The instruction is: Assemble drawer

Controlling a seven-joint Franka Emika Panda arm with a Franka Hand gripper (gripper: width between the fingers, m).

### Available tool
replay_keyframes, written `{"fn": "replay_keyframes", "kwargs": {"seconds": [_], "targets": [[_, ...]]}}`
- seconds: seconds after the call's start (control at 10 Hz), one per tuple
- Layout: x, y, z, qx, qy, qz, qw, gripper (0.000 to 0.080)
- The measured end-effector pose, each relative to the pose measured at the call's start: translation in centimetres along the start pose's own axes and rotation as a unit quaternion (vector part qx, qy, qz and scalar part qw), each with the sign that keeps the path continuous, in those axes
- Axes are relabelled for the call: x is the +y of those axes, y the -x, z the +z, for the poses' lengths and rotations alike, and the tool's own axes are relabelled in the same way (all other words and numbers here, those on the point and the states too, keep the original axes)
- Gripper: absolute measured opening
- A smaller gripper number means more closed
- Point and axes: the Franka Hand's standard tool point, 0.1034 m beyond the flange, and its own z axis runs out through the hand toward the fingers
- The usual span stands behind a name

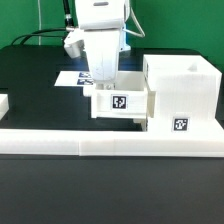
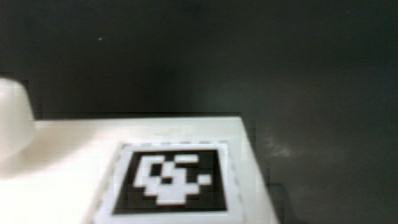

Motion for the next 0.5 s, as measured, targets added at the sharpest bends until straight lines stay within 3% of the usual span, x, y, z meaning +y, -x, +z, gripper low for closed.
{"fn": "replay_keyframes", "kwargs": {"seconds": [0.2,0.4,0.5], "targets": [[0.14,-0.57,-0.07,-0.001,0.001,-0.008,1.0,0.0042],[0.56,-0.7,-0.22,-0.014,0.014,-0.033,0.999,0.0042],[0.51,-0.52,-0.15,-0.015,0.013,-0.032,0.999,0.0042]]}}
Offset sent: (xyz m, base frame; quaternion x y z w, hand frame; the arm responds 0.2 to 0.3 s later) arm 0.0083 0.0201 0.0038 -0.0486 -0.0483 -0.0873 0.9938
